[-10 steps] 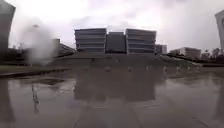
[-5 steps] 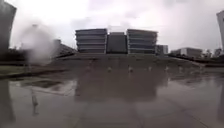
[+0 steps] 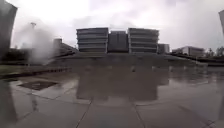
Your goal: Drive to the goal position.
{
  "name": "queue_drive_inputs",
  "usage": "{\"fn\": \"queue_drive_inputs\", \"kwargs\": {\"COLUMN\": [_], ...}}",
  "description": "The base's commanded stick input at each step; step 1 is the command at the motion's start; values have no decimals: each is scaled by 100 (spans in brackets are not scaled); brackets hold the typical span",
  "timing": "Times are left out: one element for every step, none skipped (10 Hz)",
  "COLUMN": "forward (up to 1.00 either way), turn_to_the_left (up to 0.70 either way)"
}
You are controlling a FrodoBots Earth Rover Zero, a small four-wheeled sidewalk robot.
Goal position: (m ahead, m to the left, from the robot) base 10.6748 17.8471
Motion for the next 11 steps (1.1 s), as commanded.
{"fn": "queue_drive_inputs", "kwargs": {"forward": [70, 70, 70, 70, 70, 70, 70, 70, 70, 70, 70], "turn_to_the_left": [0, 0, 0, 0, 0, 0, 0, 0, 0, 0, 0]}}
